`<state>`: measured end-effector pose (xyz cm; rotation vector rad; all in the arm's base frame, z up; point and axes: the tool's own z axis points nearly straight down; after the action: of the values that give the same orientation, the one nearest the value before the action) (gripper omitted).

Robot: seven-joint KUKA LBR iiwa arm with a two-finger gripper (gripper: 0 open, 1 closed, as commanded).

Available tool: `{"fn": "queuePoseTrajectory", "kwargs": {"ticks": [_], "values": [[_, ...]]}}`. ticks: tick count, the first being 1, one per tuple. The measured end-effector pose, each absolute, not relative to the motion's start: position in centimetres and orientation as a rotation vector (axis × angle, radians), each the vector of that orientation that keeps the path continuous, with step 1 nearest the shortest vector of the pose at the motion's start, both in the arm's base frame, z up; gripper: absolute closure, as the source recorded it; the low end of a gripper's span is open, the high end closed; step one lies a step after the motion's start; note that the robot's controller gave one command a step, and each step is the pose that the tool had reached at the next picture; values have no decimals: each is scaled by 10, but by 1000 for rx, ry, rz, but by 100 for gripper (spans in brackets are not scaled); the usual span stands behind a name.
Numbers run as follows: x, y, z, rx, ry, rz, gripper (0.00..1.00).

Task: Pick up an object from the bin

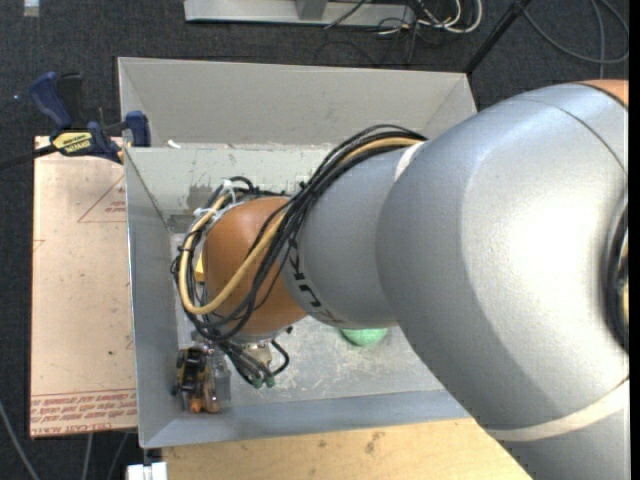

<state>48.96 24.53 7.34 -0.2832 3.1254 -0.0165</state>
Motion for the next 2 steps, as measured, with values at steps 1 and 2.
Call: {"fn": "queuePoseTrajectory", "kwargs": {"ticks": [1,2], "values": [[488,244,77,-281,3130,-18,100],[487,244,96,-278,3134,-12,100]]}}
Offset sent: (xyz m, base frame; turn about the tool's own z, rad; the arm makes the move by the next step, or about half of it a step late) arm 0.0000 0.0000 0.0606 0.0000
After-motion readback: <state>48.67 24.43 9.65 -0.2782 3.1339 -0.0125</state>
